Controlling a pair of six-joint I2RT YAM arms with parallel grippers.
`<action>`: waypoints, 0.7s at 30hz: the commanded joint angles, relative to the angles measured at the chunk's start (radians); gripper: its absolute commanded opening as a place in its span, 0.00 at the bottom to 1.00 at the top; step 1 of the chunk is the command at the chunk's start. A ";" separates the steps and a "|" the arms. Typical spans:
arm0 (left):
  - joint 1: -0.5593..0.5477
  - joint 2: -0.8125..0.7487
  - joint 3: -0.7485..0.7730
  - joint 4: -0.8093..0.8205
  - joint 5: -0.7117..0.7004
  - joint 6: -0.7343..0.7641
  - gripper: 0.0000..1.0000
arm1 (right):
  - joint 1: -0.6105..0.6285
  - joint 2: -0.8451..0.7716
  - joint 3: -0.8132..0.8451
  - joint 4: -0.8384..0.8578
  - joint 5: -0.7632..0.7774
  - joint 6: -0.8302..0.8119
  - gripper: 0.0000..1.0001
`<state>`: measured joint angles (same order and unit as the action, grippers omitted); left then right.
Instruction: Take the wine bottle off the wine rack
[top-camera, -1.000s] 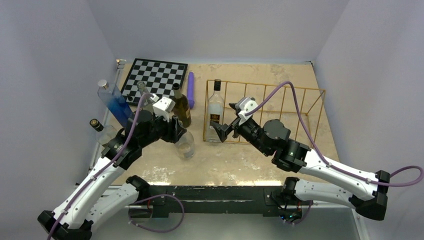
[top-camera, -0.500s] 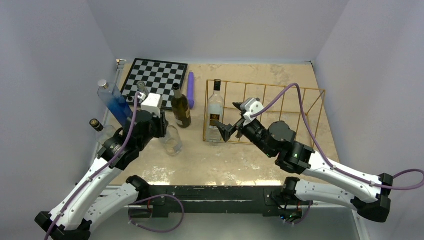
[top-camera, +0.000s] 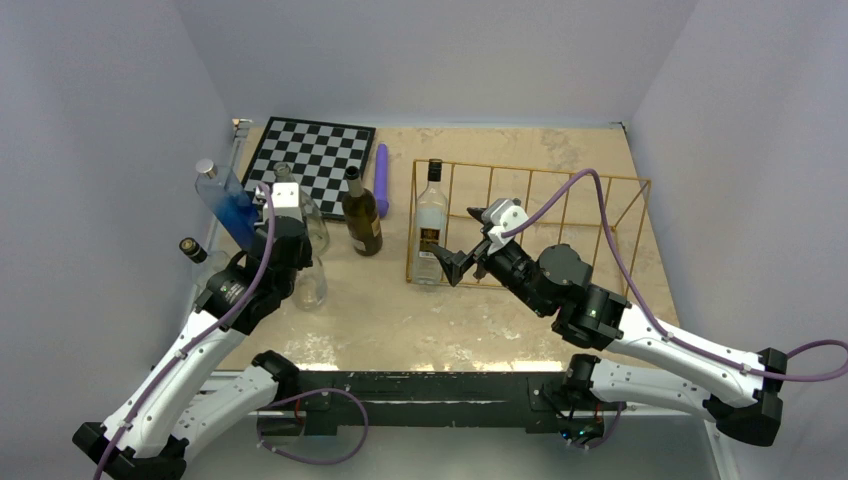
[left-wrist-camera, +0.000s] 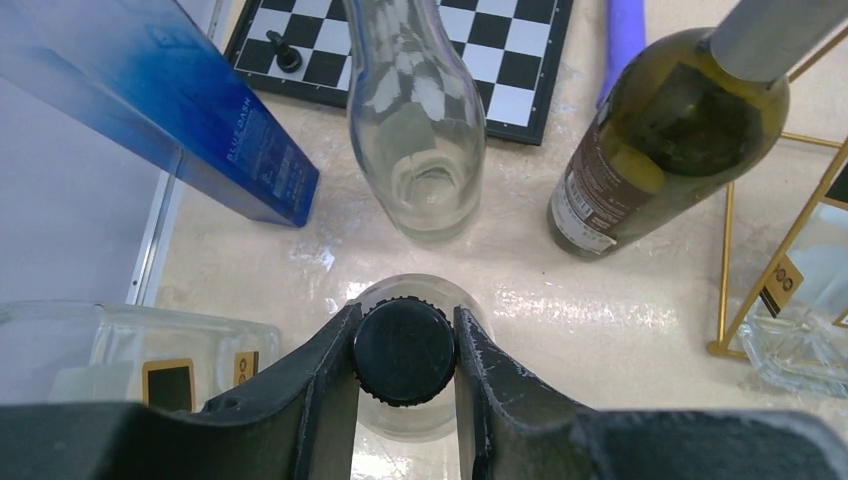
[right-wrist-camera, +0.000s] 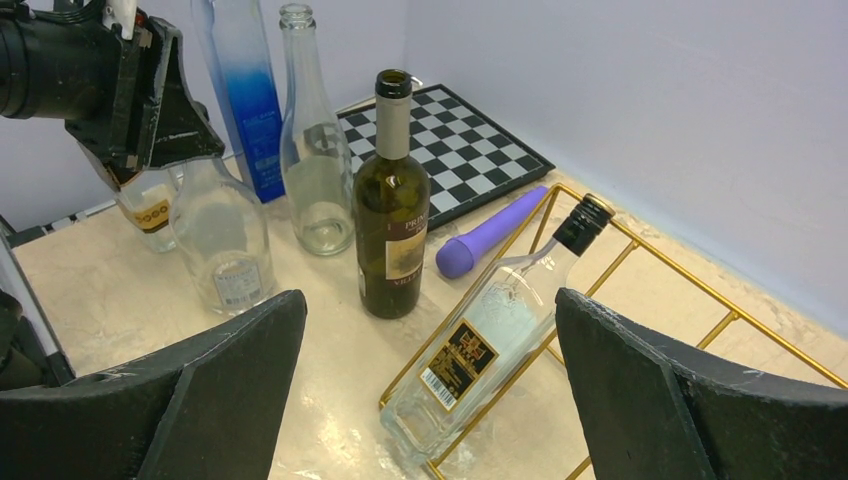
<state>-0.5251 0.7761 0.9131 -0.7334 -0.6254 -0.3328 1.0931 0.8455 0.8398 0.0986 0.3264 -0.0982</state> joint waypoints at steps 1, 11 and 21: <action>0.044 -0.007 0.048 -0.002 -0.112 0.029 0.00 | 0.001 -0.016 -0.010 0.021 0.032 -0.005 0.99; 0.069 -0.006 0.060 -0.030 -0.081 -0.008 0.48 | 0.000 0.019 0.000 0.004 0.105 0.027 0.99; 0.066 -0.171 0.002 0.080 0.019 0.024 0.80 | -0.107 0.172 0.107 -0.095 0.124 0.187 0.99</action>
<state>-0.4603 0.6857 0.9249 -0.7513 -0.6552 -0.3401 1.0458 0.9771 0.8753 0.0109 0.4534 0.0006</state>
